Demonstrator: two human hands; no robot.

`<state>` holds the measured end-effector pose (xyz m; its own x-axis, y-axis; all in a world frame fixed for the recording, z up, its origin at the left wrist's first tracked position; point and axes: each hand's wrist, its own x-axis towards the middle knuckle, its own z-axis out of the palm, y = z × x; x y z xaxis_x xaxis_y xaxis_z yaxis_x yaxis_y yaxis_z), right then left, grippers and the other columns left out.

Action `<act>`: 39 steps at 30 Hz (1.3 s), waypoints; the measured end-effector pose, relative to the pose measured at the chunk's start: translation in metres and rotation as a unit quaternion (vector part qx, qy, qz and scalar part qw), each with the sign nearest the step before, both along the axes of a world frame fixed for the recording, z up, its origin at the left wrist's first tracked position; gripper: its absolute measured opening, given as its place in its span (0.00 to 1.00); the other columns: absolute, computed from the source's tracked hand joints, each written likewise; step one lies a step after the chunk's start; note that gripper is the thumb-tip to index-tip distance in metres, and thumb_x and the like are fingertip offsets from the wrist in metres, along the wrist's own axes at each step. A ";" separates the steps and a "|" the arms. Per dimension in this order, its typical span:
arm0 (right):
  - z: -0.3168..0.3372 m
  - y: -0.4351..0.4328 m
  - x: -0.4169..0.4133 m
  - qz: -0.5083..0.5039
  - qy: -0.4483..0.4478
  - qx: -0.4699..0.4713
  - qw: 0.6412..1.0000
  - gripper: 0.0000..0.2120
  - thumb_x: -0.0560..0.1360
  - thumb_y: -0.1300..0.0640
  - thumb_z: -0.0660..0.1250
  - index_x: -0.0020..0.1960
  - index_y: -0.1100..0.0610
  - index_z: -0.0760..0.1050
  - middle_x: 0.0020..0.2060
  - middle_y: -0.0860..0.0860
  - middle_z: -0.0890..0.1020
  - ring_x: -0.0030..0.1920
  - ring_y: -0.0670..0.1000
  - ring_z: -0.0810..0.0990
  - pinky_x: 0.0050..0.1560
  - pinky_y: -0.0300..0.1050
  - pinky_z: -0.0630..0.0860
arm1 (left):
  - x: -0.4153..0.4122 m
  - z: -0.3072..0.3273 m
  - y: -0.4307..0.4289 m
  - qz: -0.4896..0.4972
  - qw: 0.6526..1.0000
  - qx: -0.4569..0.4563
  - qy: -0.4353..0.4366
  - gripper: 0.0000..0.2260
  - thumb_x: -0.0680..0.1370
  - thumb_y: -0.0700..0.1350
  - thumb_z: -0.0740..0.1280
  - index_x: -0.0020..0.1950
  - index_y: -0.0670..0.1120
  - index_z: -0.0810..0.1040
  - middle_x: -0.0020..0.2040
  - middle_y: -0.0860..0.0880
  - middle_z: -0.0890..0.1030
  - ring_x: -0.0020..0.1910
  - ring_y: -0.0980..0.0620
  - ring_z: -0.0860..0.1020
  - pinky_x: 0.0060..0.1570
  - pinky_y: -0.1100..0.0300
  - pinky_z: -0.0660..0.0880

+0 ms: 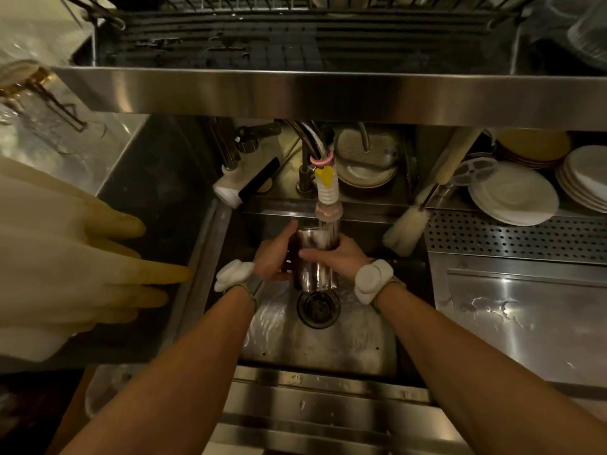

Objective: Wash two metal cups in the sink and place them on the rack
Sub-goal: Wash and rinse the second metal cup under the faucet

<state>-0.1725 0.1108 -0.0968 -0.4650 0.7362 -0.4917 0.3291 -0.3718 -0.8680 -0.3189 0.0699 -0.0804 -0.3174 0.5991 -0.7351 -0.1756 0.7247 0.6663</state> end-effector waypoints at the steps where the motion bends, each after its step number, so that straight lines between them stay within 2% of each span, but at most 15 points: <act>1: -0.004 0.000 0.000 -0.001 -0.004 0.019 1.000 0.22 0.61 0.54 0.80 0.54 0.54 0.79 0.46 0.49 0.85 0.46 0.44 0.84 0.50 0.40 0.81 | 0.002 0.001 -0.002 -0.021 1.000 0.014 0.000 0.31 0.71 0.65 0.65 0.62 0.43 0.77 0.57 0.41 0.81 0.53 0.44 0.80 0.45 0.54 0.78; 3: -0.011 0.003 0.003 -0.032 -0.020 0.042 0.998 0.40 0.51 0.47 0.84 0.59 0.58 0.77 0.50 0.52 0.85 0.50 0.48 0.84 0.56 0.47 0.80 | 0.004 -0.003 -0.005 -0.059 0.998 0.035 0.004 0.31 0.69 0.67 0.66 0.59 0.42 0.79 0.54 0.41 0.83 0.49 0.45 0.81 0.45 0.55 0.78; 6: -0.014 0.005 0.015 -0.066 -0.034 0.028 0.997 0.37 0.53 0.55 0.83 0.60 0.61 0.76 0.50 0.53 0.84 0.50 0.51 0.83 0.54 0.45 0.79 | 0.006 -0.007 -0.007 -0.023 0.996 0.078 0.040 0.23 0.73 0.63 0.65 0.46 0.43 0.83 0.45 0.42 0.84 0.42 0.46 0.81 0.42 0.57 0.75; 8: -0.010 0.004 0.022 -0.100 -0.039 0.006 0.994 0.45 0.50 0.50 0.84 0.63 0.61 0.73 0.51 0.53 0.84 0.51 0.51 0.83 0.53 0.47 0.80 | 0.003 -0.013 -0.004 0.003 0.989 0.099 0.114 0.17 0.76 0.58 0.65 0.40 0.45 0.82 0.41 0.42 0.83 0.43 0.46 0.80 0.43 0.56 0.74; 9: -0.010 0.003 0.023 -0.115 -0.028 -0.012 0.993 0.50 0.48 0.46 0.84 0.64 0.61 0.70 0.52 0.53 0.83 0.51 0.52 0.83 0.54 0.50 0.80 | 0.004 -0.013 -0.003 -0.012 0.985 0.102 0.141 0.15 0.77 0.56 0.65 0.44 0.45 0.83 0.44 0.43 0.83 0.46 0.46 0.80 0.47 0.55 0.75; 12: -0.011 0.001 0.021 -0.136 -0.011 -0.070 0.988 0.42 0.58 0.53 0.81 0.64 0.53 0.61 0.53 0.52 0.79 0.53 0.56 0.80 0.55 0.56 0.79 | 0.012 -0.009 0.000 -0.076 0.990 0.071 0.099 0.16 0.80 0.51 0.61 0.59 0.42 0.79 0.51 0.42 0.81 0.48 0.44 0.80 0.44 0.55 0.75; 17: -0.004 -0.002 0.014 -0.168 0.007 -0.100 0.981 0.34 0.67 0.52 0.73 0.70 0.56 0.65 0.57 0.55 0.78 0.54 0.57 0.79 0.55 0.54 0.78 | 0.017 -0.003 -0.002 -0.098 0.988 0.076 0.095 0.12 0.81 0.46 0.59 0.54 0.39 0.77 0.48 0.42 0.79 0.39 0.47 0.79 0.32 0.58 0.73; 20: -0.008 0.000 0.011 -0.177 -0.028 -0.089 0.980 0.43 0.70 0.46 0.69 0.77 0.51 0.50 0.68 0.56 0.70 0.64 0.60 0.73 0.64 0.56 0.72 | 0.017 -0.002 -0.002 -0.100 0.988 0.076 0.094 0.12 0.80 0.47 0.62 0.53 0.39 0.79 0.47 0.42 0.80 0.39 0.48 0.79 0.29 0.60 0.78; 22: -0.008 0.000 0.009 -0.171 -0.032 -0.068 0.982 0.48 0.67 0.45 0.73 0.77 0.54 0.50 0.70 0.56 0.69 0.66 0.59 0.72 0.66 0.55 0.71 | 0.020 -0.001 -0.001 -0.124 0.982 0.077 0.124 0.12 0.78 0.50 0.65 0.45 0.42 0.80 0.46 0.39 0.82 0.41 0.45 0.81 0.43 0.51 0.82; 24: -0.016 0.000 0.010 -0.142 -0.040 -0.032 0.989 0.54 0.56 0.43 0.81 0.73 0.59 0.58 0.63 0.54 0.76 0.61 0.56 0.78 0.61 0.52 0.75 | 0.023 0.001 -0.001 -0.145 0.978 0.090 0.120 0.13 0.77 0.51 0.66 0.42 0.42 0.81 0.45 0.39 0.82 0.46 0.42 0.82 0.54 0.45 0.79; 27: -0.062 0.012 0.021 -0.125 -0.045 -0.012 0.991 0.65 0.39 0.35 0.82 0.70 0.59 0.65 0.55 0.51 0.82 0.54 0.53 0.82 0.57 0.51 0.79 | 0.024 0.005 -0.002 -0.156 0.979 0.097 0.090 0.16 0.80 0.51 0.63 0.52 0.40 0.82 0.46 0.43 0.81 0.42 0.47 0.81 0.44 0.57 0.78; 30: -0.023 -0.002 0.019 -0.137 -0.066 -0.032 0.988 0.45 0.52 0.45 0.82 0.63 0.58 0.69 0.53 0.49 0.80 0.53 0.52 0.81 0.55 0.47 0.77 | 0.017 0.002 -0.002 -0.107 0.986 0.095 0.084 0.17 0.81 0.52 0.58 0.55 0.43 0.80 0.48 0.47 0.81 0.37 0.55 0.78 0.37 0.61 0.69; 33: -0.012 -0.006 0.016 -0.161 -0.037 -0.046 0.985 0.27 0.67 0.56 0.76 0.63 0.57 0.71 0.55 0.53 0.80 0.57 0.55 0.79 0.60 0.51 0.75 | 0.016 0.001 -0.004 -0.101 0.989 0.066 0.080 0.17 0.80 0.57 0.59 0.62 0.48 0.76 0.59 0.48 0.80 0.49 0.49 0.80 0.45 0.56 0.72; 36: -0.011 -0.004 0.011 -0.185 0.008 -0.071 0.980 0.22 0.71 0.55 0.72 0.63 0.56 0.73 0.59 0.59 0.80 0.58 0.59 0.79 0.63 0.57 0.74 | 0.024 0.006 -0.002 -0.139 0.989 0.025 0.040 0.23 0.78 0.62 0.57 0.67 0.51 0.72 0.62 0.47 0.77 0.59 0.44 0.78 0.52 0.48 0.74; 39: -0.010 0.000 0.008 -0.216 -0.001 -0.089 0.972 0.23 0.71 0.53 0.72 0.63 0.60 0.73 0.57 0.60 0.81 0.56 0.59 0.80 0.61 0.57 0.76 | 0.031 0.006 0.003 -0.133 0.991 0.004 0.027 0.26 0.78 0.63 0.58 0.67 0.48 0.73 0.64 0.44 0.77 0.60 0.41 0.77 0.56 0.44 0.76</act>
